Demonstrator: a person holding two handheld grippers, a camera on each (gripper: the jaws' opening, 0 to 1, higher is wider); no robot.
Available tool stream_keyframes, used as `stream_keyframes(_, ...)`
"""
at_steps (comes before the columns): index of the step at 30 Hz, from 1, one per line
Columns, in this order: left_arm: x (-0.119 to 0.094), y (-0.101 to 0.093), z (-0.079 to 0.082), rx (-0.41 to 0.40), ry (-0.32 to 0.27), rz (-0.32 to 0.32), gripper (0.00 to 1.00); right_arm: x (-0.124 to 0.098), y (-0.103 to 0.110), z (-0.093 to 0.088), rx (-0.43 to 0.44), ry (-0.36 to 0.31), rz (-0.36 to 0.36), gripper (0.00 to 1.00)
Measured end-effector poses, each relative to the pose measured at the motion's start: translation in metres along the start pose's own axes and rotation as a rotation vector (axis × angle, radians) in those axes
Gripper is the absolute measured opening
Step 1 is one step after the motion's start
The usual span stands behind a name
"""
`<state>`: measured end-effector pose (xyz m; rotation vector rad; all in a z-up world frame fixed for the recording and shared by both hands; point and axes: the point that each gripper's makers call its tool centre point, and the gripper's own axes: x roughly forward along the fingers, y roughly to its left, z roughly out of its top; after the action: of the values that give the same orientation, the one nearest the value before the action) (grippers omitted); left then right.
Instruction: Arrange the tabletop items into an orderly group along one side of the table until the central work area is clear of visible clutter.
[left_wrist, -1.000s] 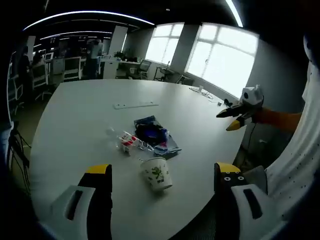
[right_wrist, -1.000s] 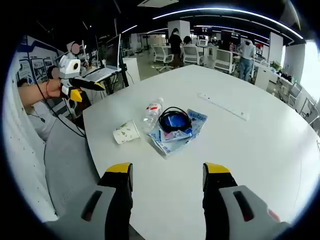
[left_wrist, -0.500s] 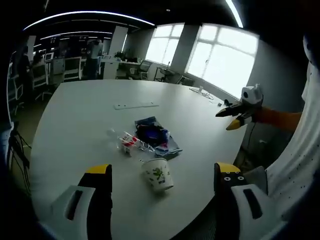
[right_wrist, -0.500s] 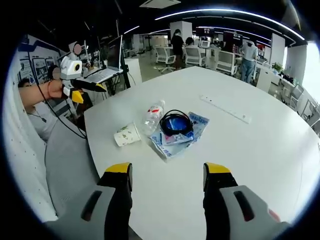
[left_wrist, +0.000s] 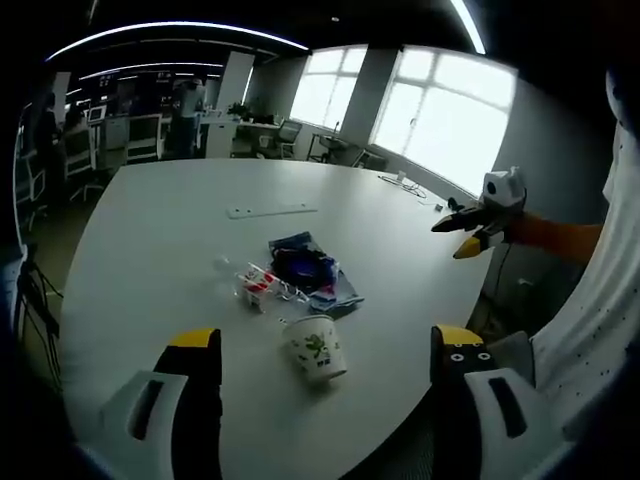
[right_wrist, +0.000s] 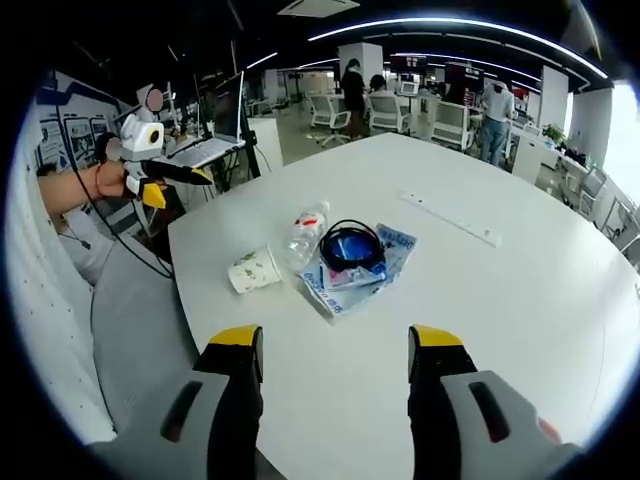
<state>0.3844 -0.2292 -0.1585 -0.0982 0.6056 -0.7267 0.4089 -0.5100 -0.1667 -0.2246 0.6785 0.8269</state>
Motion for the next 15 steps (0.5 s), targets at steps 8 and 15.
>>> stream_keyframes(8, 0.0009, 0.0016, 0.0017, 0.004, -0.001, 0.001, 0.88, 0.0014, -0.004, 0.0017, 0.0, 0.0, -0.006, 0.58)
stream_keyframes(15, 0.0014, 0.0042, 0.0039, 0.007, -0.001, 0.004, 0.87, 0.0032, -0.0058, 0.0022, -0.006, 0.006, -0.01, 0.58)
